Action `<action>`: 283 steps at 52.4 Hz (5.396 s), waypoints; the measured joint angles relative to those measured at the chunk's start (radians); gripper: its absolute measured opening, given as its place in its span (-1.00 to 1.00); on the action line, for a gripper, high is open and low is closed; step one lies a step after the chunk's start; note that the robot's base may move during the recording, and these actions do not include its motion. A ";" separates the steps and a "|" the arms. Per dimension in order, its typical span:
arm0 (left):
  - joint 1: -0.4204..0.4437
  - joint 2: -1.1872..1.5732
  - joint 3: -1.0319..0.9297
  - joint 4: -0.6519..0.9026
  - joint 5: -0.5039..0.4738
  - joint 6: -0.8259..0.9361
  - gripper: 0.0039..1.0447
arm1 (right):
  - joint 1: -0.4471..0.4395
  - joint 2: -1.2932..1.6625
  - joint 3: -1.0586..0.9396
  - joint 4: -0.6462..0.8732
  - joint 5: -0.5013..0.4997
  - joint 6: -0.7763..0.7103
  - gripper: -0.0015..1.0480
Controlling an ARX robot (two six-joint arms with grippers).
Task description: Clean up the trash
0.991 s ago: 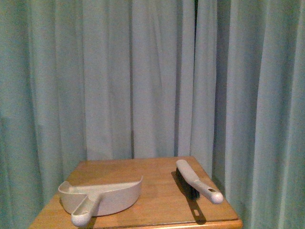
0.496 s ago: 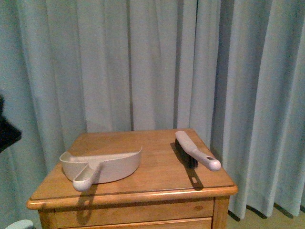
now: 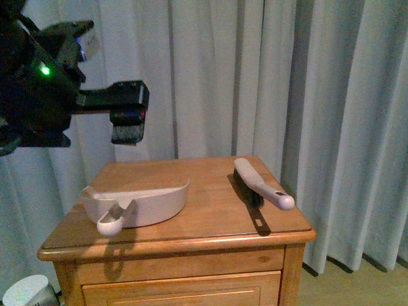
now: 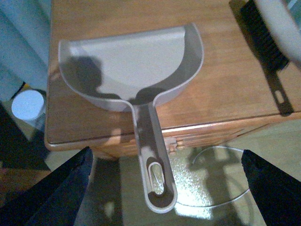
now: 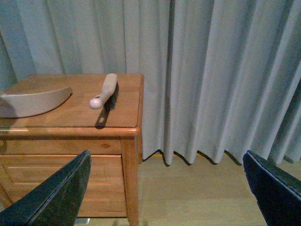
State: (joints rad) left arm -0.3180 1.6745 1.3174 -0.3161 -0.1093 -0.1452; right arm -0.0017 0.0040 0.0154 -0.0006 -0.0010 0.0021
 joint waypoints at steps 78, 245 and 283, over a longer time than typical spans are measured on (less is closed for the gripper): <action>0.028 0.407 0.211 -0.005 -0.102 0.014 0.86 | 0.000 0.000 0.000 0.000 0.000 0.000 0.86; 0.082 -0.305 -0.390 0.607 0.076 0.368 -0.54 | 0.000 0.000 0.000 0.000 0.000 0.000 0.86; 0.083 -0.306 -0.390 0.607 0.075 0.365 -0.54 | 0.031 0.973 0.619 -0.041 0.206 0.144 0.86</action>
State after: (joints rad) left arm -0.2348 1.3685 0.9276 0.2909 -0.0341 0.2199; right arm 0.0288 0.9771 0.6346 -0.0414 0.2054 0.1463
